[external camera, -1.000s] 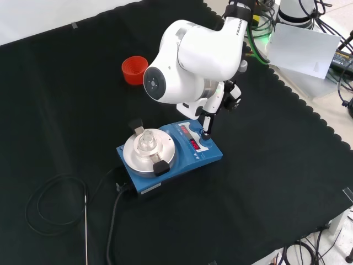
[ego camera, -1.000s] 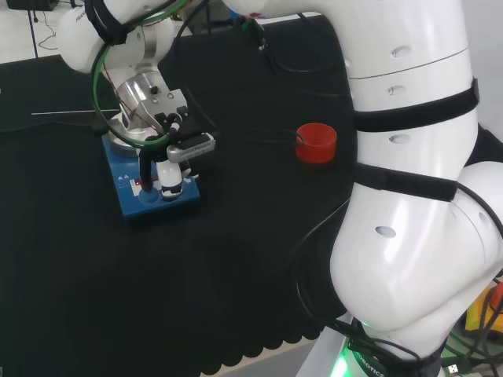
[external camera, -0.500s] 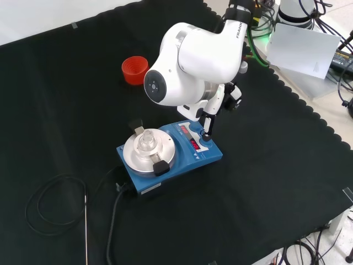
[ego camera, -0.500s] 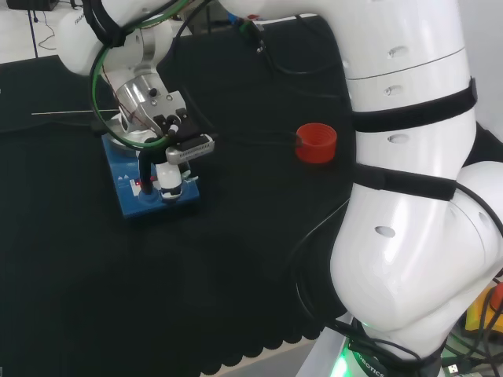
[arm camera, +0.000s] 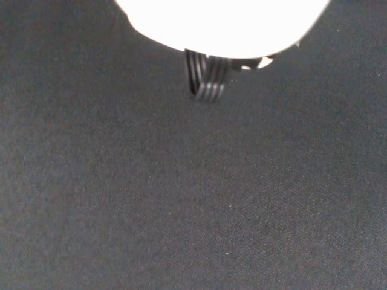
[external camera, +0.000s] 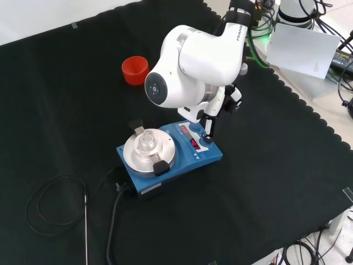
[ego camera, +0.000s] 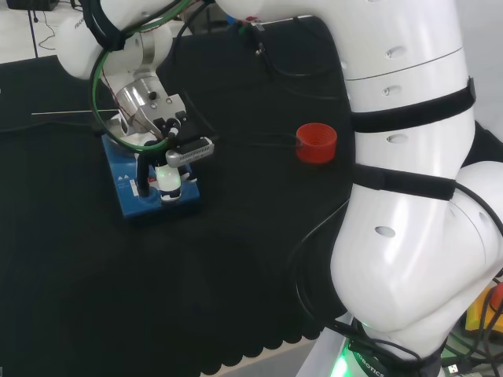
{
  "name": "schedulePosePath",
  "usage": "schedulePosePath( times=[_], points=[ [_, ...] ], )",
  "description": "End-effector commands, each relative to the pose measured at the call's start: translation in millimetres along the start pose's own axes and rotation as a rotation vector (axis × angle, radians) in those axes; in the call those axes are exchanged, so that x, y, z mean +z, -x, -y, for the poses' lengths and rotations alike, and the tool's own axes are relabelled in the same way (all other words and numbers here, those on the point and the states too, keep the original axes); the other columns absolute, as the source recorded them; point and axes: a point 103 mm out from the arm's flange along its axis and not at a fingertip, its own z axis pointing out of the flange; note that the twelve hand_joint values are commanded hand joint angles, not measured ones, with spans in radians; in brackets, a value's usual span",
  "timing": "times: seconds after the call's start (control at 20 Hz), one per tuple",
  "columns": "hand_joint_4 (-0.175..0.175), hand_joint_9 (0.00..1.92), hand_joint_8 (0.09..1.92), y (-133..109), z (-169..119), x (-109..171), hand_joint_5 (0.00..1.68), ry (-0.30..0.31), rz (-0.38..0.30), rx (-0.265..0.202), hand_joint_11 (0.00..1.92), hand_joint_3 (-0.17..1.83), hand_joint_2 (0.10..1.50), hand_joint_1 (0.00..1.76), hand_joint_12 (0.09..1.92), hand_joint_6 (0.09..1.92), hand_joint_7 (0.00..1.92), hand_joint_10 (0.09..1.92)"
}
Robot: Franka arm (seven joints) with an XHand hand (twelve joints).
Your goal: Turn on the heater.
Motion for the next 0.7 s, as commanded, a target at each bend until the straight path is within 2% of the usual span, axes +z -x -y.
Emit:
schedulePosePath(
  times=[0.05,0.7],
  points=[
    [-0.038,1.65,1.59,2,0,1,0.37,-0.003,0.001,0.004,1.34,1.3,0.46,1.42,1.36,0.13,1.57,1.41],
    [-0.039,1.66,1.59,1,26,-30,0.38,0.054,0.005,0.007,1.34,1.3,0.45,1.42,1.36,0.13,1.57,1.41]
  ],
)
